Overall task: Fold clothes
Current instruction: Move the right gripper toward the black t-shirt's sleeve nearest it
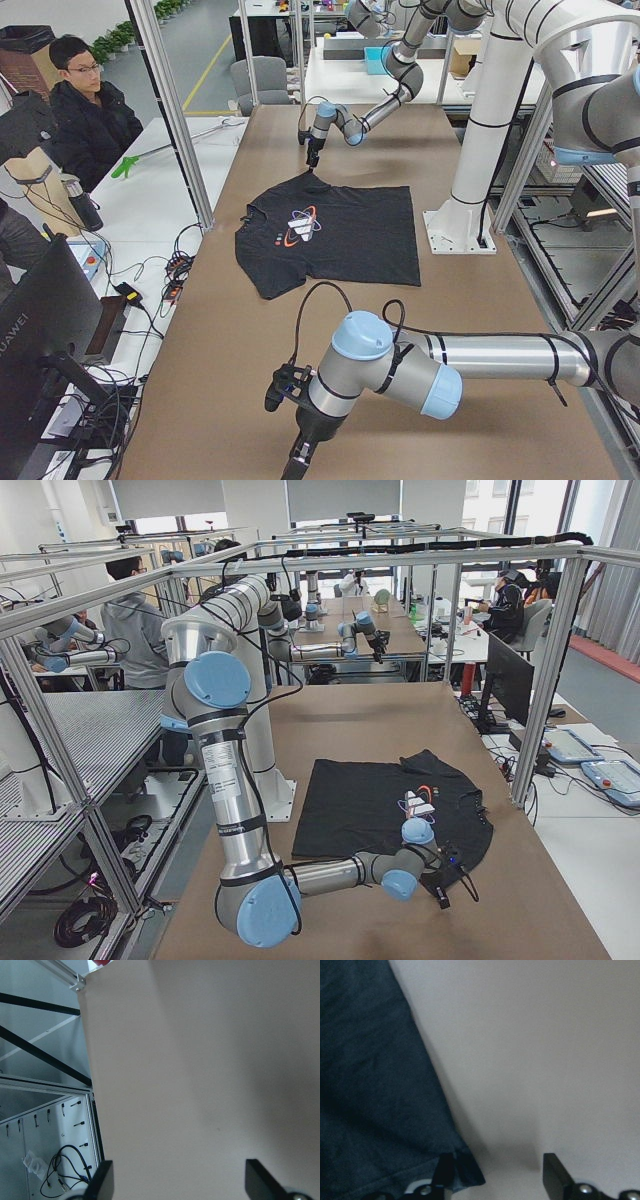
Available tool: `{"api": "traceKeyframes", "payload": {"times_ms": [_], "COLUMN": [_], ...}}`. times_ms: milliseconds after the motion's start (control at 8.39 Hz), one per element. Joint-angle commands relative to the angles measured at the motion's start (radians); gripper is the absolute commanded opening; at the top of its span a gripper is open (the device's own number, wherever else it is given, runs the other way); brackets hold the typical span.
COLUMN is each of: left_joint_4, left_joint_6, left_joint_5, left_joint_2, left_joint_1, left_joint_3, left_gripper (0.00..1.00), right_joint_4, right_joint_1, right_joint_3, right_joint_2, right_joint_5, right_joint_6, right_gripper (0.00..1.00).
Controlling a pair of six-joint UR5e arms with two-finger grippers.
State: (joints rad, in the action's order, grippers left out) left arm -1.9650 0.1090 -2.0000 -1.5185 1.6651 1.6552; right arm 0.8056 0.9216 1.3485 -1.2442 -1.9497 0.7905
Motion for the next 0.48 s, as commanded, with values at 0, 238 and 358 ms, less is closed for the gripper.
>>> {"api": "traceKeyframes", "payload": {"times_ms": [0,238,358], "left_joint_4": [0.0,0.0,0.0], "left_joint_6": [0.0,0.001,0.001], "left_joint_5": [-0.002,0.0,0.0], "left_joint_2": [0.0,0.0,0.0], "left_joint_1": [-0.001,-0.004,-0.004], "left_joint_3": [0.0,0.0,0.0], "left_gripper": [0.93,0.93,0.93], "right_joint_4": [0.0,0.006,0.01], "right_joint_1": [-0.007,-0.006,-0.007], "right_joint_3": [0.004,0.009,0.011], "right_joint_2": [0.003,0.028,0.048], "right_joint_5": [-0.002,-0.002,-0.006], "right_joint_6": [0.022,0.027,0.027], "right_gripper": [0.0,0.0,0.0]}}
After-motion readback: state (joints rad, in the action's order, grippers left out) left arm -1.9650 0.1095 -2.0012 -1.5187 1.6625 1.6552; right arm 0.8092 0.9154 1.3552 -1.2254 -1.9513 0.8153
